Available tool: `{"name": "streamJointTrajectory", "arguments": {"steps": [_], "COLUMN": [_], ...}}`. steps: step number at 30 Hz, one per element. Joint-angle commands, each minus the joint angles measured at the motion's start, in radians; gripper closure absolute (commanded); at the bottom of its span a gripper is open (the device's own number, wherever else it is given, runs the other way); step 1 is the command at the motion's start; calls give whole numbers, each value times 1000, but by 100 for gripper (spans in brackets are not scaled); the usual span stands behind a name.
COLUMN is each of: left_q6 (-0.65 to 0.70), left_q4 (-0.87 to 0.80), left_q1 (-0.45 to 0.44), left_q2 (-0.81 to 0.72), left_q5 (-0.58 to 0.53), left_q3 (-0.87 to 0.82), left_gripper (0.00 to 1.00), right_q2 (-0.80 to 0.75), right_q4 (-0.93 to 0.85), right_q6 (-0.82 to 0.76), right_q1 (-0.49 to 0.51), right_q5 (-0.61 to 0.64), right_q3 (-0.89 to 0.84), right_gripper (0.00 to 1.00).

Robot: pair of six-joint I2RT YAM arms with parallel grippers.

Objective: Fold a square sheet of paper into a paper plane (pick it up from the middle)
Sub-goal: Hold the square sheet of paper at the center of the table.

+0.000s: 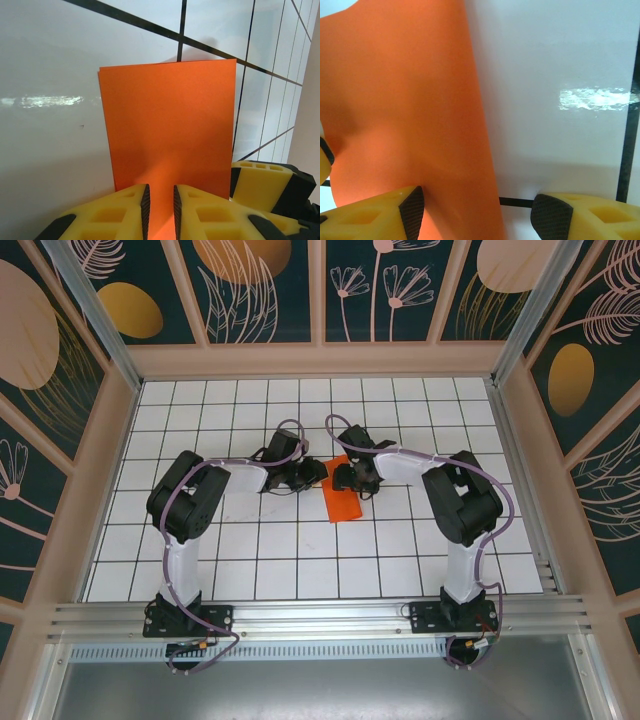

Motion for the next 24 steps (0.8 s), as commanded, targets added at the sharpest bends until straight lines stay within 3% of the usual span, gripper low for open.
{"name": "streamJointTrajectory", "arguments": {"steps": [1,24], "left_q6": [8,28], "left_q4": [12,-145], "left_q1": [-6,-5], "left_q2": [-30,35], "left_q5": [0,-35], "left_q3": [14,63], "left_gripper": [77,79], "right_q2": [258,251], "right_q4": [89,89], "right_q6": [-18,-25], "right_q1": [-35,-33], "right_q5": [3,9], "right_q3": [-102,-113], "right_gripper": [32,32]}}
